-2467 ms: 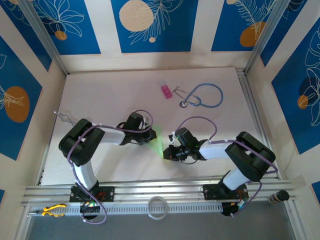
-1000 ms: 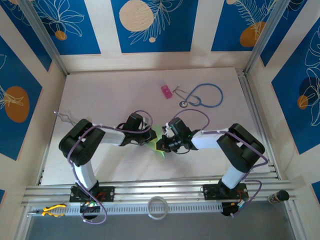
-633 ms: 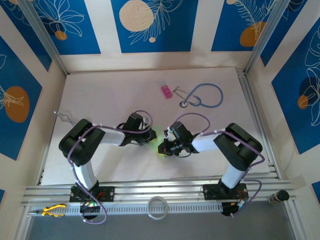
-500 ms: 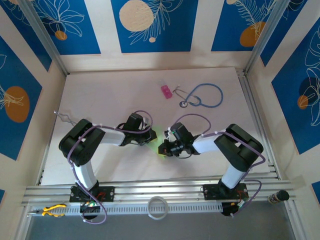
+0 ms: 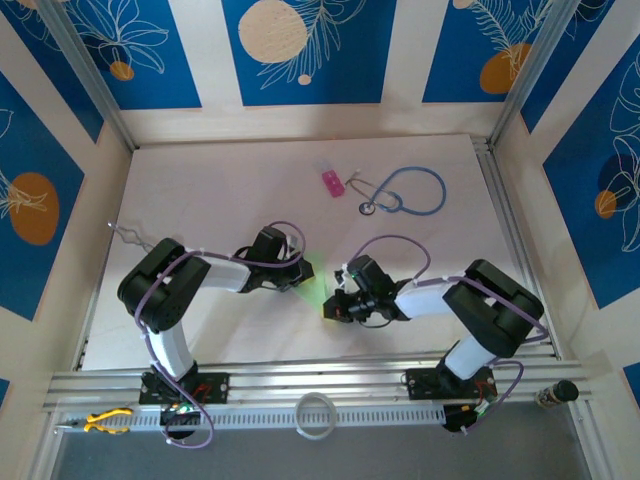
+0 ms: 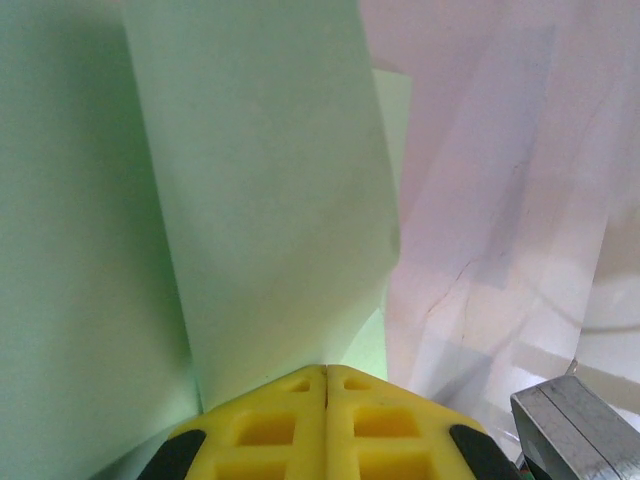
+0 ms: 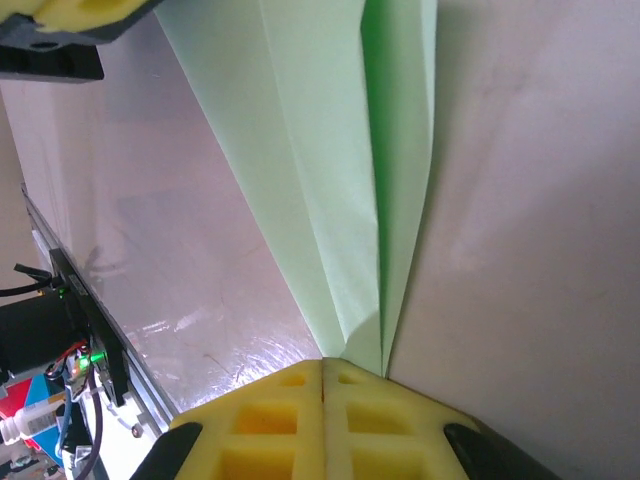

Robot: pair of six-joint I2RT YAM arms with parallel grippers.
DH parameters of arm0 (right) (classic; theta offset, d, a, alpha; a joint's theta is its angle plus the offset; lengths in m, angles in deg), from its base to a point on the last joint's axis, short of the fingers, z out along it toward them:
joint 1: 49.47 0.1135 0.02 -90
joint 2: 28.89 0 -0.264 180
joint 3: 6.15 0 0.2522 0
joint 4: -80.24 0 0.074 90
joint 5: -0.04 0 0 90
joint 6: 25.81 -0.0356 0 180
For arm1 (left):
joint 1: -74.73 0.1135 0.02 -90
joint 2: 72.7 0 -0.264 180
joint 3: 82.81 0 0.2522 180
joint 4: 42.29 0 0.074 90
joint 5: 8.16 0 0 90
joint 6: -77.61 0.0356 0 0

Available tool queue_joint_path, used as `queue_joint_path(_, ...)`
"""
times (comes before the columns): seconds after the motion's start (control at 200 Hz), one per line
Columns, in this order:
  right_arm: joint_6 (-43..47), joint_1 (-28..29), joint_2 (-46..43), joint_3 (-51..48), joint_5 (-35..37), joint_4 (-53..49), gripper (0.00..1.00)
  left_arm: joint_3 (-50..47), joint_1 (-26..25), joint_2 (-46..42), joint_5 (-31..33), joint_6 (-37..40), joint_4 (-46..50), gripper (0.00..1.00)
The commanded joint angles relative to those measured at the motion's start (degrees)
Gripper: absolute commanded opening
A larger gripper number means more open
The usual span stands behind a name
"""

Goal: Fold a paper plane with a square sheet of paper (pick it up from the middle)
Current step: Fourth fold the wing at the center of the table.

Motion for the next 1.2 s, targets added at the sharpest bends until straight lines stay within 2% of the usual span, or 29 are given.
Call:
queue_joint_path(0.0, 1.18, 1.14, -0.48, -2.51, -0.27, -6.96, 0.03, -1.88, -0.13, 1.3, 4.42, -0.12, 4.28, 0.06)
queue_joint_path(0.2, 0.16, 0.9, -5.46, -1.2, -0.8, -6.87, 0.03, -1.78, -0.1, 1.26, 4.14, -0.23, 3.85, 0.06)
queue_joint_path(0.36, 0.46, -1.49, -10.02, 1.45, -0.9, -7.96, 0.03, -2.22, -0.21, 0.58, 5.16, -1.18, 3.09, 0.06)
queue_joint_path(0.53, 2.87, -4.49, -4.39, 7.66, -4.04, -9.94, 0.05, -3.19, -0.36, 0.3, 6.49, -3.43, 1.03, 0.06)
queue_joint_path(0.85, -1.75, -3.55, 2.9, 12.75, 4.07, -9.0, 0.03, -3.46, -0.97, 0.02, 7.72, -4.56, -0.19, 0.06)
queue_joint_path(0.985, -2.57, -4.45, 6.31, 13.21, 0.87, -5.55, 0.03, -3.46, -1.01, 0.15, 7.41, -4.46, -0.38, 0.07)
queue_joint_path(1.09, -1.47, -4.09, 7.77, 14.46, 3.06, -9.6, 0.03, -3.64, -1.05, 0.07, 7.49, -4.33, -0.46, 0.07)
queue_joint_path(1.195, -0.99, -3.84, 7.61, 11.5, 5.83, -10.95, 0.03, -3.73, -0.97, -0.53, 7.46, -4.22, -0.4, 0.07)
